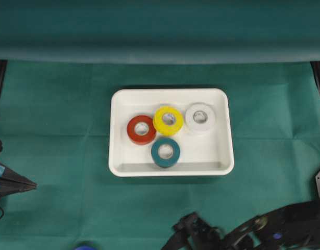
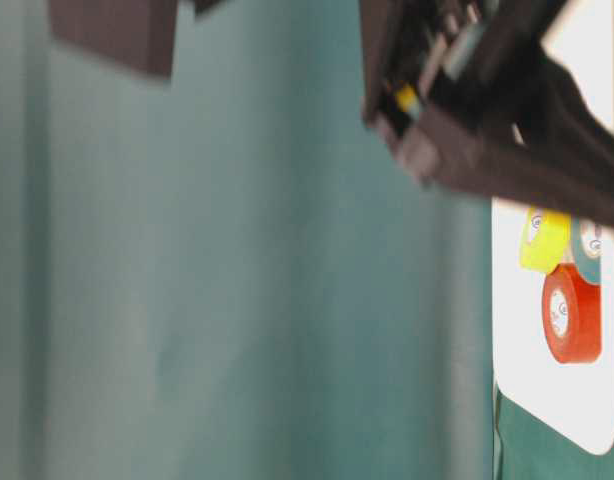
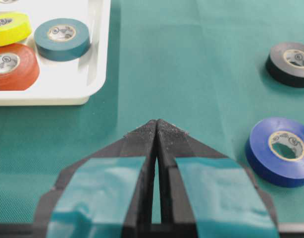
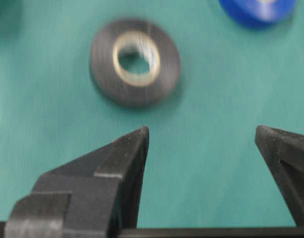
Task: Put the tape into the white case with the right arm.
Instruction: 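Move the right gripper to the black tape roll and grasp it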
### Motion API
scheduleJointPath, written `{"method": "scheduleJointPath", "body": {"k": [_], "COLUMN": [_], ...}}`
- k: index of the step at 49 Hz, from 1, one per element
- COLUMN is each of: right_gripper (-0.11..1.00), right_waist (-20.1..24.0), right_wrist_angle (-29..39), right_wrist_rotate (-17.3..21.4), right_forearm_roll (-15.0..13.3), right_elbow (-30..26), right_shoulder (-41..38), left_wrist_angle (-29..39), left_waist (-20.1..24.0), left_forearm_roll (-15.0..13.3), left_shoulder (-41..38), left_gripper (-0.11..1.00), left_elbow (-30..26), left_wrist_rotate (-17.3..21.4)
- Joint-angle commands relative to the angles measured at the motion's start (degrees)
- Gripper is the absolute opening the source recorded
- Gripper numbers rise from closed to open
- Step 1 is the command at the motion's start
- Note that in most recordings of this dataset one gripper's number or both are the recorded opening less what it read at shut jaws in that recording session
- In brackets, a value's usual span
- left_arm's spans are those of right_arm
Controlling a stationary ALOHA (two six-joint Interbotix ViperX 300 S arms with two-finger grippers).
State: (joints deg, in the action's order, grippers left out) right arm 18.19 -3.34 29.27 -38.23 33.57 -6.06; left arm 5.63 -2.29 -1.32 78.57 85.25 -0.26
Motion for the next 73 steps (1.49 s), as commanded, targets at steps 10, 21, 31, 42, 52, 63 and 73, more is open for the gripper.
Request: {"method": "scheduleJointPath", "body": {"k": [10,21,31,42,52,63,73], "right_gripper": [0.63,0.63,0.63,0.62,0.62,0.62,0.62], "right_waist": [1.9,3.0,4.0,4.0,4.0,3.7,3.3], "right_wrist_angle": [6.3,14.5,19.1,22.9,23.4,23.7,25.6], "right_wrist_rotate": [0.8,6.8,10.5,10.1,10.0,10.1,10.1], "right_forearm_roll": [1.1,2.9,6.7,11.7,12.6,12.7,13.4], "right_elbow": [-11.3,-16.6,-18.5,-20.3,-22.9,-25.1,-26.1], "right_shoulder": [-6.2,-8.6,-9.8,-11.8,-14.8,-17.6,-19.4], "left_wrist_angle": [-0.6,-0.6,-0.6,-0.6,-0.5,-0.6,-0.5], "left_waist": [0.2,0.2,0.2,0.2,0.2,0.2,0.2], "left_forearm_roll": [0.0,-0.1,-0.1,-0.1,0.0,0.0,-0.1], "left_shoulder": [-0.4,-0.4,-0.4,-0.4,-0.4,-0.4,-0.4], "left_gripper": [0.00,0.00,0.00,0.00,0.00,0.00,0.00], "left_elbow": [-0.5,-0.5,-0.4,-0.5,-0.5,-0.5,-0.5], "left_wrist_rotate": [-0.1,-0.1,-0.1,-0.1,-0.1,-0.1,-0.1]}}
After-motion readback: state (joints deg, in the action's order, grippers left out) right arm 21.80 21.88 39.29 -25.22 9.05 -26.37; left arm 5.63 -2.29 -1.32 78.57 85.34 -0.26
